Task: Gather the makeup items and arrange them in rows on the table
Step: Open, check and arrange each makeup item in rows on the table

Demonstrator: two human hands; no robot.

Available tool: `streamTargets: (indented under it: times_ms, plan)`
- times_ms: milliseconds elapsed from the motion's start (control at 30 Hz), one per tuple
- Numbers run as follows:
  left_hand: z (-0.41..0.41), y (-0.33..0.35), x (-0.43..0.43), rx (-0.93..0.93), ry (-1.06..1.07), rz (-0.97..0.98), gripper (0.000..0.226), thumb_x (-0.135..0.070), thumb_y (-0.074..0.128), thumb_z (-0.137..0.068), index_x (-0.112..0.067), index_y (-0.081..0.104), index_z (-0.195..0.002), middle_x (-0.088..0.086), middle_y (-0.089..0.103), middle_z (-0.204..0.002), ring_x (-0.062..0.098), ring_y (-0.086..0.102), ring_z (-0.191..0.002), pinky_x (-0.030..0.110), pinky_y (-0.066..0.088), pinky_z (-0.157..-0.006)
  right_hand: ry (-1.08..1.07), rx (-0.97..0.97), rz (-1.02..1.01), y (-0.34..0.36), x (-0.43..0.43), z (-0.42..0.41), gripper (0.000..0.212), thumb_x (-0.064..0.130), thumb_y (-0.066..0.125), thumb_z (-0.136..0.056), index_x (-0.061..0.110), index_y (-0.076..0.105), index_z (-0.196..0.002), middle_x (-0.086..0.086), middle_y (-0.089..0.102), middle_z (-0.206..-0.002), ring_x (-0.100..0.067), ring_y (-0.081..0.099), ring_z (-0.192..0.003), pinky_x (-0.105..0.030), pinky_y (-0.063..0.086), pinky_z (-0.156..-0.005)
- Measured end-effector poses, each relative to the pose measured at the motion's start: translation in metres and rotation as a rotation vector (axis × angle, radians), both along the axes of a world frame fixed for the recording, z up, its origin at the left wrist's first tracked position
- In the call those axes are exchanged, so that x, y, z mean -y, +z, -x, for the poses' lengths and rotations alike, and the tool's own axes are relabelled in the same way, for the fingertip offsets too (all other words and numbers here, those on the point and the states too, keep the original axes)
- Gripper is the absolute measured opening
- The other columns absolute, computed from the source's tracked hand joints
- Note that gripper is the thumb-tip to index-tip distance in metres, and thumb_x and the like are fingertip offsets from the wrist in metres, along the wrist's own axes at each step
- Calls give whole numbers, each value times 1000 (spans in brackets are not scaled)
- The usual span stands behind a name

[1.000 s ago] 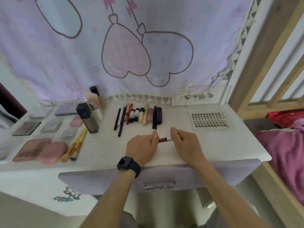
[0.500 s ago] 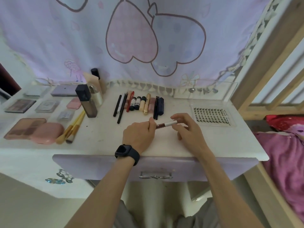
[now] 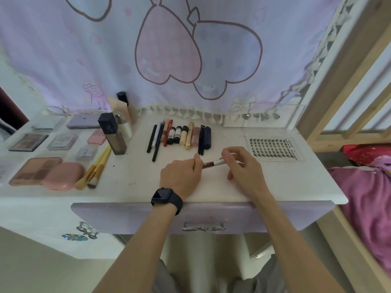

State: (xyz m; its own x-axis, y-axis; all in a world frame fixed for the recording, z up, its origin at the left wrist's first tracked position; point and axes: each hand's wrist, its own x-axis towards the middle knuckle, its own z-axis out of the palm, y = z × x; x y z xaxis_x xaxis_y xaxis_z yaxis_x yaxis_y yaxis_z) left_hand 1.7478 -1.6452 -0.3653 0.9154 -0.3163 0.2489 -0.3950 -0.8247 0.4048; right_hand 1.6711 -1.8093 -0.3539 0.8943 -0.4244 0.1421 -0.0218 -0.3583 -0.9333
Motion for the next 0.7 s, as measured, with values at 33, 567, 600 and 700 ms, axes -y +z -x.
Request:
streamTargets:
  times_ms: [33,567,600,700]
  plan:
    - [0,0,0,4,0,1,59,-44,30,-104,-16,40,-52,-5,39,-44,15,32,-40,26,21,-45,-36,-20,23,0,-2,0,28,61,58,-93,35,67,-95,17,74,-81,-1,60,-57,-12,43,-59]
    - [2,1,0,9,2,-13,58,-43,29,-104,-18,38,-52,-5,39,-45,15,33,-40,26,20,-45,-7,-47,74,-1,1,-1,13,39,64,-97,28,68,-90,11,74,-73,0,54,-57,-10,38,-56]
    - [2,1,0,7,3,-12,58,-43,29,-104,-18,38,-52,-5,39,-45,15,34,-40,26,20,-45,21,-21,25,0,3,1,4,29,65,-96,29,68,-93,12,74,-81,-4,54,-60,-12,41,-59]
    - [1,1,0,5,7,-6,58,-43,29,-104,-19,37,-52,-5,40,-46,16,34,-41,27,20,-46,67,23,-67,3,6,2,13,26,66,-94,33,66,-105,15,73,-98,-8,58,-62,-17,49,-62]
